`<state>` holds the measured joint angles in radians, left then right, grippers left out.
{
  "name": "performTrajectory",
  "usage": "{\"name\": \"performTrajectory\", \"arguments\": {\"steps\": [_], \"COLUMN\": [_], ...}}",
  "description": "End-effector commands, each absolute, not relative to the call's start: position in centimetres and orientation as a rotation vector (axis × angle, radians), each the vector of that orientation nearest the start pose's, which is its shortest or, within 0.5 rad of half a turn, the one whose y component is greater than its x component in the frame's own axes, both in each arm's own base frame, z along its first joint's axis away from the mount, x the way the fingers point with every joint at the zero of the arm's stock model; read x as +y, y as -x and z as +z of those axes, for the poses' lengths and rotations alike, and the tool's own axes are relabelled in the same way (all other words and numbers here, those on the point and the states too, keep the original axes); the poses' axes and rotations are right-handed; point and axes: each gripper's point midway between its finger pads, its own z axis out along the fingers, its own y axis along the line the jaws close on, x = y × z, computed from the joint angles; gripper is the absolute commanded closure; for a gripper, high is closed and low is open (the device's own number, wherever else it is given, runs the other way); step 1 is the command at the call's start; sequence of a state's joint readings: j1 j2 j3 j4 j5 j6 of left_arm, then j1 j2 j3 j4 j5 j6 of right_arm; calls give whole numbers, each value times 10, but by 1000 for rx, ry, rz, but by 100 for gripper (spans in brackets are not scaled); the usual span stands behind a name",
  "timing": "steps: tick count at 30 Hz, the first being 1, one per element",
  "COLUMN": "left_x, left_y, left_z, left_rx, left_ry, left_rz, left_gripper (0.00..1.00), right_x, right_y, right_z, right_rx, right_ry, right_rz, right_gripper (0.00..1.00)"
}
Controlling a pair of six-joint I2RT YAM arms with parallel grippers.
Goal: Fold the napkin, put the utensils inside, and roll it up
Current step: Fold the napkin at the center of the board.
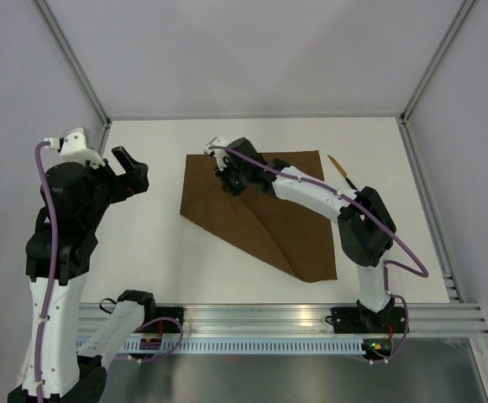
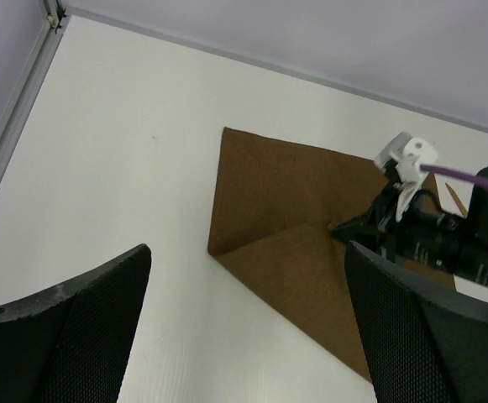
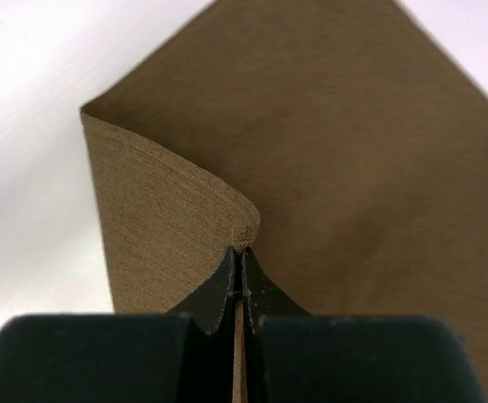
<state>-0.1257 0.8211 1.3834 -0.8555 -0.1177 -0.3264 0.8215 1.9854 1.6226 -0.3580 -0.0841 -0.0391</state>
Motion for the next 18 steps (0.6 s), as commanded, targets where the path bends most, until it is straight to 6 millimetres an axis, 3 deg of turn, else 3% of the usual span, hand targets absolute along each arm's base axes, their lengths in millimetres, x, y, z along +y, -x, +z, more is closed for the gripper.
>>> {"name": "performTrajectory", "arguments": {"steps": [1,9,18], "left_x": [-29,-33,-34], "left_y": [-250,-254,-256], "left_z": [382,380,376], "left_rx": [1827,1831,1843], "left_ry": [228,219,215], "left_rz": [-228,-245,-247], "left_gripper": [0,0,0], "right_x": [367,307,259], "right_y": [-388,-445,-481], "right_z": [157,147,136], "right_rx": [2077,2104,2137], "right_ry": [923,791,646], "right_rz": [464,343,297], "right_gripper": [98,100,99]}}
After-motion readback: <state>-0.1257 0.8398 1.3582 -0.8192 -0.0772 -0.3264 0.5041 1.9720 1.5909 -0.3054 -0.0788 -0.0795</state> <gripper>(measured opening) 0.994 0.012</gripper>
